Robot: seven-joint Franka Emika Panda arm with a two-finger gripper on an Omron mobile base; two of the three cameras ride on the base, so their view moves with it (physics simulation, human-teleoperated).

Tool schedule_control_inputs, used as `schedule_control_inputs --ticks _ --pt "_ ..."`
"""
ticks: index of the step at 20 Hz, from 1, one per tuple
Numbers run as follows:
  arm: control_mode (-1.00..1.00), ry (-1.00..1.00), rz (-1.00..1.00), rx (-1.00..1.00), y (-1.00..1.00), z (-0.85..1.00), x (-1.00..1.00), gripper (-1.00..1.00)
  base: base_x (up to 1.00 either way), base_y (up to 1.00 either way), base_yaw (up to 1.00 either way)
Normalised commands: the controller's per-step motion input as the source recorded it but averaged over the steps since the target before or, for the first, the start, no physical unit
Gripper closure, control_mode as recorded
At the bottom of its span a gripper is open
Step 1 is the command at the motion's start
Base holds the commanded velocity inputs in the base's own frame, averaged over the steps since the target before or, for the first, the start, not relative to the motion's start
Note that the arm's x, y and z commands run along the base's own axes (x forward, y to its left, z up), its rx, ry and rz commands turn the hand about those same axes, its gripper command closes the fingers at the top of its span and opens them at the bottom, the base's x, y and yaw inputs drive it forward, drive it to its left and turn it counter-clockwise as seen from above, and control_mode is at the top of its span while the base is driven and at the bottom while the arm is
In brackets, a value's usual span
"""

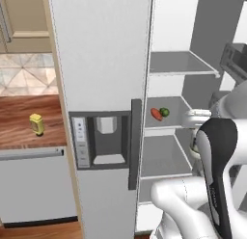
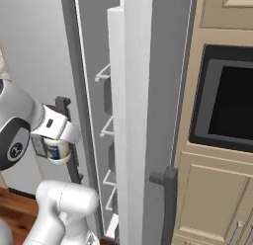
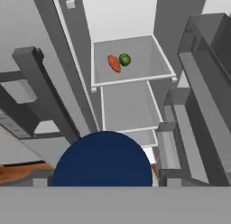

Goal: Place the mustard and mayonnaise from the counter to the top shelf of the fridge. If the existing items in the fridge are on the top shelf, move them to other shelves.

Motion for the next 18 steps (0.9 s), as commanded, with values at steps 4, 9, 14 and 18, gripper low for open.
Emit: schedule_control_inputs --ticks 4,9,14,18 --pt "1.00 0.00 0.00 0.00 0.00 0.00 0.00 1.00 0.44 -0.31 0.00" --pt "1.00 0.00 0.00 0.00 0.00 0.00 0.00 1.00 0.28 -0.03 0.00" --pt "1.00 0.00 0.00 0.00 0.00 0.00 0.00 1.00 0.31 -0.03 0.00" --pt "1.00 0.00 0.00 0.00 0.00 0.00 0.00 1.00 0.53 -0.04 0.00"
